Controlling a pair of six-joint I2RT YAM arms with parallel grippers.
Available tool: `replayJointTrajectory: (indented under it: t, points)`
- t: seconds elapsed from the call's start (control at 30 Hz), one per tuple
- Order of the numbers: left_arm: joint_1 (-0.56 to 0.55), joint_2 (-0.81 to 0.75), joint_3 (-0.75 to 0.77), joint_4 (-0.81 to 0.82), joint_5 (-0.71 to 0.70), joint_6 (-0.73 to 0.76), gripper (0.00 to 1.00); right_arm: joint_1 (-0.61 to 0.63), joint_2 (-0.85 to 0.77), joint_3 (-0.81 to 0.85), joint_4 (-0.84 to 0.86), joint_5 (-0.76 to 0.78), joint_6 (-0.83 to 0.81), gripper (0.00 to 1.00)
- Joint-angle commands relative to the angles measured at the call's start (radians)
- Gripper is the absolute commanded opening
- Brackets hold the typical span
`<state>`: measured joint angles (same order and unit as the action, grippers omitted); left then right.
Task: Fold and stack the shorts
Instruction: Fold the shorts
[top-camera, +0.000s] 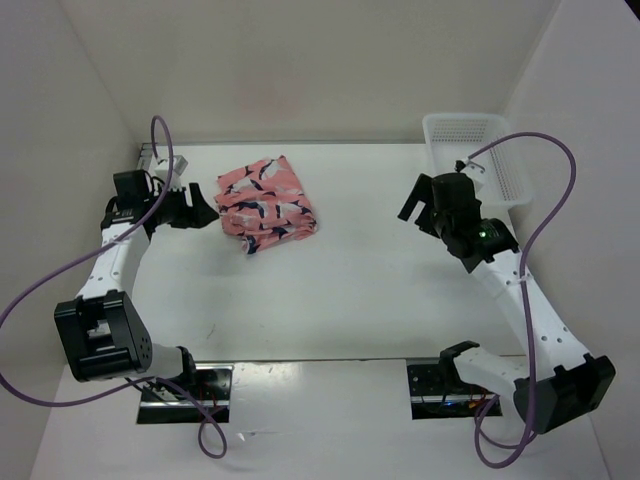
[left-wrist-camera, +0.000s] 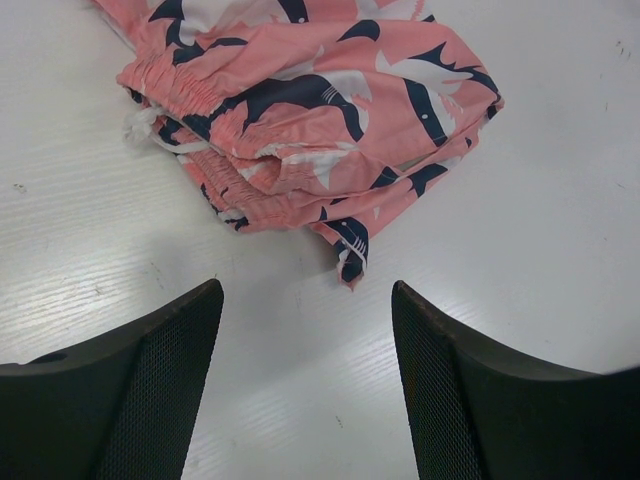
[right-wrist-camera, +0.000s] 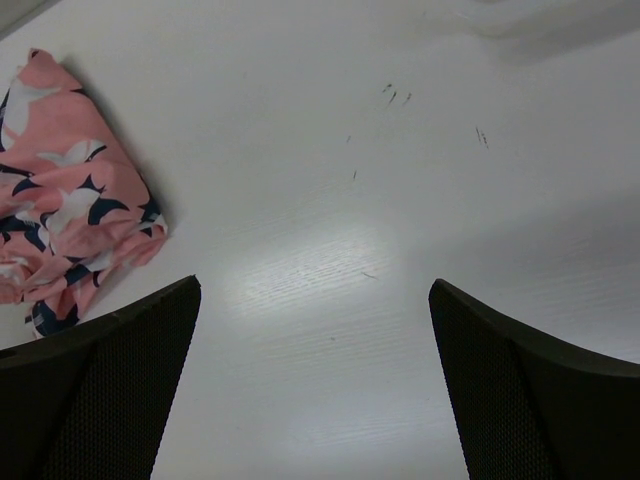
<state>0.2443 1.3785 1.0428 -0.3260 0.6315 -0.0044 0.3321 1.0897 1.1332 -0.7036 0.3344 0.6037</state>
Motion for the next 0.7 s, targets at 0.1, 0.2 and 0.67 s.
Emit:
replayJointTrajectory:
  t: [0.1, 0.2, 0.67]
  points:
    - [0.001, 0.004, -0.004, 0.012, 0.025, 0.004, 0.76, -0.028, -0.053, -0.024, 0.003, 0.009, 0.008, 1.00]
    - [0.001, 0.004, -0.004, 0.012, 0.025, 0.004, 0.76, -0.028, -0.065, -0.024, 0.003, 0.009, 0.008, 1.00]
    - [0.001, -0.006, -0.013, 0.012, 0.025, 0.004, 0.76, -0.028, -0.102, -0.052, 0.003, 0.060, 0.008, 1.00]
